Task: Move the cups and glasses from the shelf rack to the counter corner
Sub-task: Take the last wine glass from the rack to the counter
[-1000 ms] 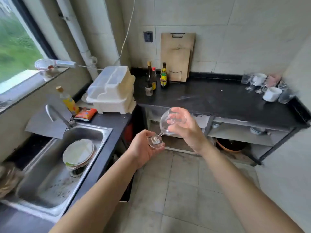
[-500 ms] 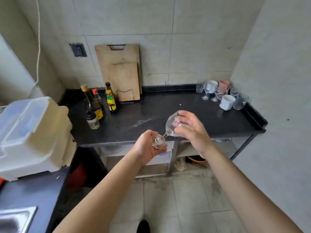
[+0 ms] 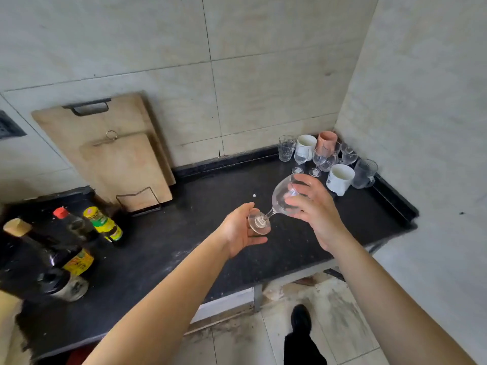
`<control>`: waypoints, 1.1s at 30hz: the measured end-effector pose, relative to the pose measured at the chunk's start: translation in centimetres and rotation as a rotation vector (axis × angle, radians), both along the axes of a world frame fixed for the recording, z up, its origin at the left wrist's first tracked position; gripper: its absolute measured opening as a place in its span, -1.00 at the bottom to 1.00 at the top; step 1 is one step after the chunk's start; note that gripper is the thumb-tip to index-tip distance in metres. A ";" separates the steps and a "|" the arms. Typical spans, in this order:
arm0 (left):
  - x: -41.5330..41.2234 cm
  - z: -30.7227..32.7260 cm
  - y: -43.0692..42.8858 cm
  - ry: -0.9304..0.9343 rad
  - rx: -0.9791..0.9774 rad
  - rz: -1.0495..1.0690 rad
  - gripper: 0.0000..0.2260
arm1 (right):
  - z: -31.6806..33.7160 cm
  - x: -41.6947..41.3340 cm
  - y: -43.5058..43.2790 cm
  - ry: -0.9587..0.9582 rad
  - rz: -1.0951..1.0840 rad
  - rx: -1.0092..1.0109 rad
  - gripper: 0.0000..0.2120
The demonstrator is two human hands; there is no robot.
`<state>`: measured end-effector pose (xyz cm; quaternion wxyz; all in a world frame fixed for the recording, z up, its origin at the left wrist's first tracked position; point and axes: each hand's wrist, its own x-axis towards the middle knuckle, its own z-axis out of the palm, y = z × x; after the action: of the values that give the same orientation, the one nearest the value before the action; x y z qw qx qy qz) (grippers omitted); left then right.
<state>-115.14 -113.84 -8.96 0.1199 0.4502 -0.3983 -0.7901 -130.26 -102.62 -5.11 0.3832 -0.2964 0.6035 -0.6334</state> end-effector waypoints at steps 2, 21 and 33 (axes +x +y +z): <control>-3.4 -1.4 -2.6 -0.020 0.014 0.027 -0.64 | -1.7 -3.6 -3.0 -0.021 0.019 0.018 -0.52; -20.8 -15.3 -19.4 -0.516 -0.377 -0.208 -0.56 | -14.6 -23.2 -25.5 0.132 -0.006 0.305 -0.33; -17.8 -21.7 -19.8 -0.961 -0.828 -0.963 -0.45 | -19.9 -24.0 -29.7 0.299 -0.040 0.426 -0.22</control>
<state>-132.97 -133.61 -30.67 -0.2623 0.4389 -0.8185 -0.2620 -154.23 -132.28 -24.99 0.3308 -0.2874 0.7790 -0.4485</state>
